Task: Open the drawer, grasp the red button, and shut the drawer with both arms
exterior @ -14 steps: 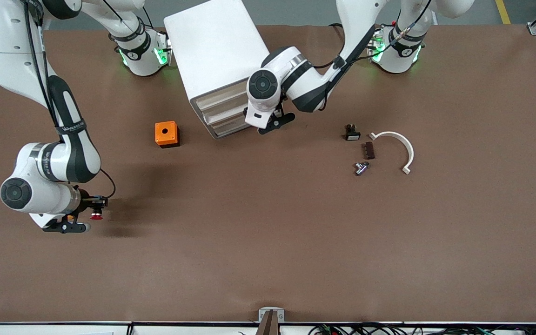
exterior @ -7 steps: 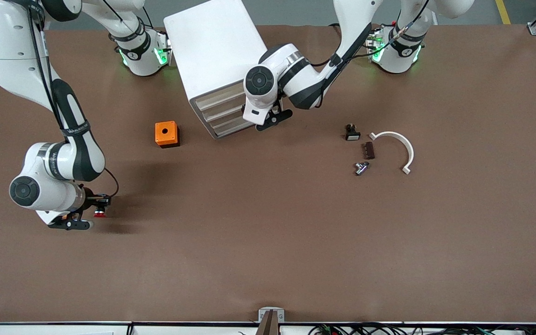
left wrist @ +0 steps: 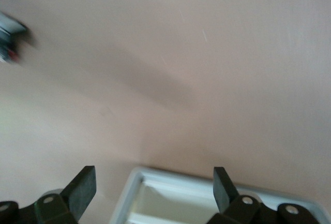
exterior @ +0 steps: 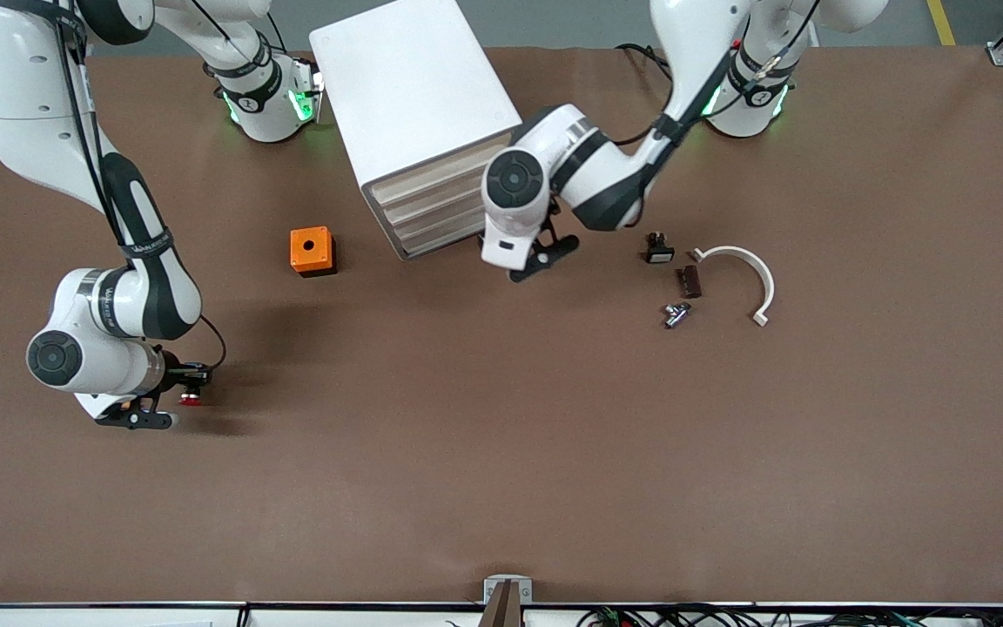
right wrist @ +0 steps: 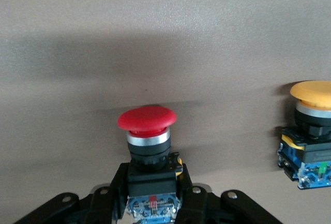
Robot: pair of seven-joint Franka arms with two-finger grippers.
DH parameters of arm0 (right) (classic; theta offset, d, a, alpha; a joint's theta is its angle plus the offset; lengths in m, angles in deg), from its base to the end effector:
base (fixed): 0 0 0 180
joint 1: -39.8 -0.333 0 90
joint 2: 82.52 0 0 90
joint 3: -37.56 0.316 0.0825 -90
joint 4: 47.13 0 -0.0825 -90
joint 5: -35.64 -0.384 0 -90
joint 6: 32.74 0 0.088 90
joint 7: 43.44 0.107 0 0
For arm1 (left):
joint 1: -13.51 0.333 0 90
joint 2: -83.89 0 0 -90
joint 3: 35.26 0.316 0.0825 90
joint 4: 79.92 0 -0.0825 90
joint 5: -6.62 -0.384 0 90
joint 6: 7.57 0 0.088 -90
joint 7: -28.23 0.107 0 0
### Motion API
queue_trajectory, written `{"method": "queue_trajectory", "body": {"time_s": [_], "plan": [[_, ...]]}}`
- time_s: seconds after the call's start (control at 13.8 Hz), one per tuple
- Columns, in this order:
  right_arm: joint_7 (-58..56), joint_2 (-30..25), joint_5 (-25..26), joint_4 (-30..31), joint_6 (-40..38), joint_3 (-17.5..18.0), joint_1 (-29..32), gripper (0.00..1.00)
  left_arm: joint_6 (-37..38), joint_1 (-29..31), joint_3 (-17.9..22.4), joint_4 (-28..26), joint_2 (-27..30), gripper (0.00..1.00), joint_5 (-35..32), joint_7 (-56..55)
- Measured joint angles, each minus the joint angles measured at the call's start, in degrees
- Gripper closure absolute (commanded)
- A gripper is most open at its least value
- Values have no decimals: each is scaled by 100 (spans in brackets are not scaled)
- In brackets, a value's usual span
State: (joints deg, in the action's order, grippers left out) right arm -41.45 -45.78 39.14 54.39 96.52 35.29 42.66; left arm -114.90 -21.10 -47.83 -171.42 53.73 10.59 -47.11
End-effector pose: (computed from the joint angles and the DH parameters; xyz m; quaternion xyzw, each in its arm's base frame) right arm 0.6401 -0.0575 0.1862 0.9956 -0.0378 -0.0793 0.0320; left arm 0.4568 -0.4755 0.3157 -0.9538 -0.2618 0.1339 0.0620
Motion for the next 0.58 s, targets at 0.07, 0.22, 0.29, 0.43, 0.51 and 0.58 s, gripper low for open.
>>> {"method": "queue_trajectory", "body": {"time_s": [0.07, 0.22, 0.29, 0.43, 0.51, 0.58], "plan": [[6, 0, 0, 2, 1, -1, 0, 28, 279, 216, 3, 157, 81, 0, -149, 72], [21, 0, 0, 3, 6, -4, 0, 0, 653, 634, 12, 452, 275, 0, -385, 307], [26, -1, 0, 1, 9, -5, 0, 0, 731, 870, 18, 568, 382, 0, -473, 435], [32, -26, 0, -14, -12, -6, -1, 0, 785, 1432, 30, 714, 613, 0, -683, 733], [33, -69, 0, -40, -101, -4, -3, 0, 792, 1745, 36, 782, 714, 0, -771, 941], [35, -158, 0, -83, -296, 0, -7, 0, 796, 2049, 41, 849, 808, 0, -814, 1177]]}}
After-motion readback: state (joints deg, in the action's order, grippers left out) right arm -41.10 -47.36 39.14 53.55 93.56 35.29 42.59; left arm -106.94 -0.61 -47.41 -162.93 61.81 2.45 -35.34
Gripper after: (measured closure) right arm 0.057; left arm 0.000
